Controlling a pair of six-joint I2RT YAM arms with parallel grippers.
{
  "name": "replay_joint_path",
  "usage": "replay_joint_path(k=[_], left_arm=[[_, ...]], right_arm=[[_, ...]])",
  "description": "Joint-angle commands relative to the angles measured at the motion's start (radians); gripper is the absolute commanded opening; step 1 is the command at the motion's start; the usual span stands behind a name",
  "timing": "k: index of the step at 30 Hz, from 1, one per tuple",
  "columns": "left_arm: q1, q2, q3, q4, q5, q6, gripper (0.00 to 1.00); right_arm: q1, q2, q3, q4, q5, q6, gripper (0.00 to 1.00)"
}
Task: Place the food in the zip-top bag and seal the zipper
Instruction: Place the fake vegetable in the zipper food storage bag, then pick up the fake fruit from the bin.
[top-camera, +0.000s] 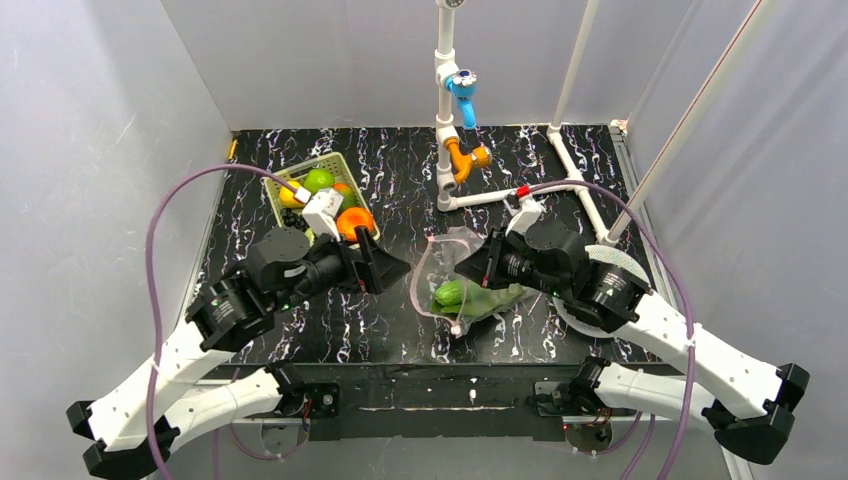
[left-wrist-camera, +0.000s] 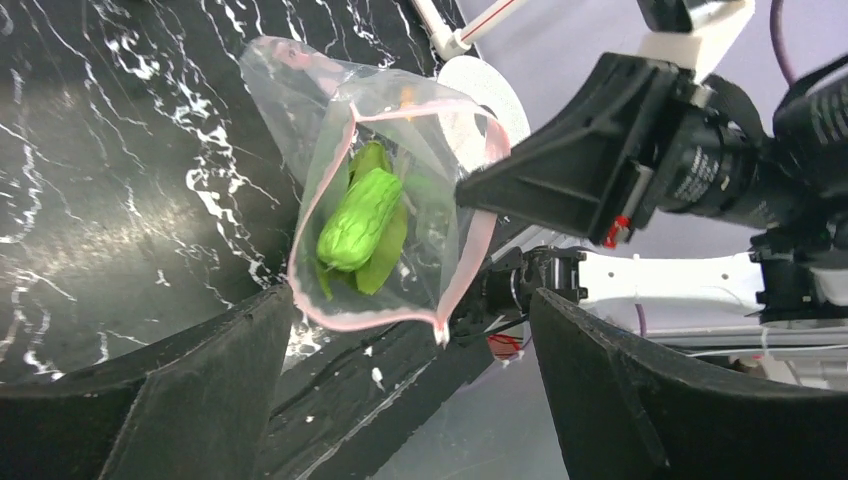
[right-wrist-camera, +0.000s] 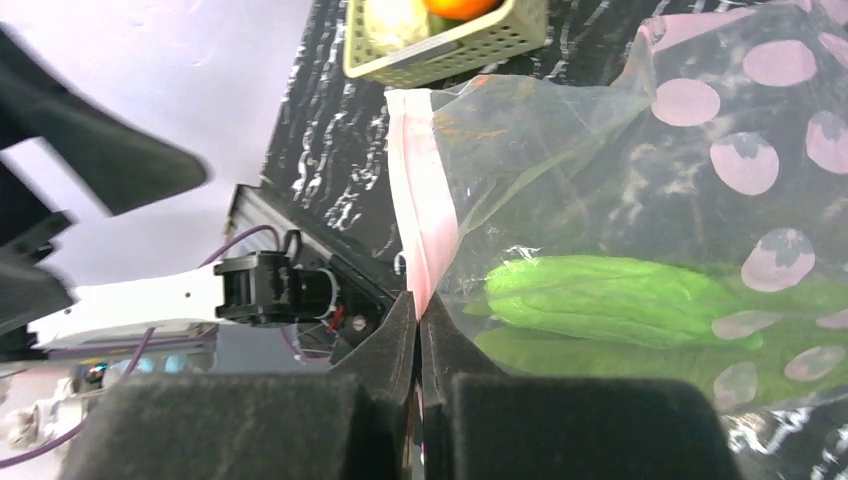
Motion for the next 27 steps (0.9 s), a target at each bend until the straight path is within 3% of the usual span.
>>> replay_joint_path(k=[1,4,9,13,20,23,27], left_arm=[[0.003,-0.023,0.096,-0.162,-0.015,0.144,0.87],[0.002,-0.024,0.129,-0.228,-0.068,0.181,0.87],[0.003,-0.007,0.143,-0.337,-0.150,0.209,0.90],[0.003,-0.004,0.128,-0.358,-0.187,0.213,0.90],[0.017,0.050,0.184,-0.380,-0.290,0.293,0.96],[0.132,0.133,0.215,-0.399,-0.226,0.342,0.96],[0.402,0.215,0.221,-0.331,0.071,0.374,0.96]], right_arm=[[-0.042,0.036,0.148,-0.135,0.047,-0.068,0.01],[-0.048,0.061,0.264,-0.231,0.038,-0.104,0.01],[-0.050,0.021,0.308,-0.234,0.020,-0.146,0.01],[-0.080,0.129,0.389,-0.401,0.057,-0.192,0.01],[-0.117,0.135,0.339,-0.344,-0.035,-0.199,0.01],[-0.117,0.127,0.347,-0.344,-0.029,-0.207,0.01],[-0.118,0.106,0.332,-0.339,-0.032,-0.199,0.01]])
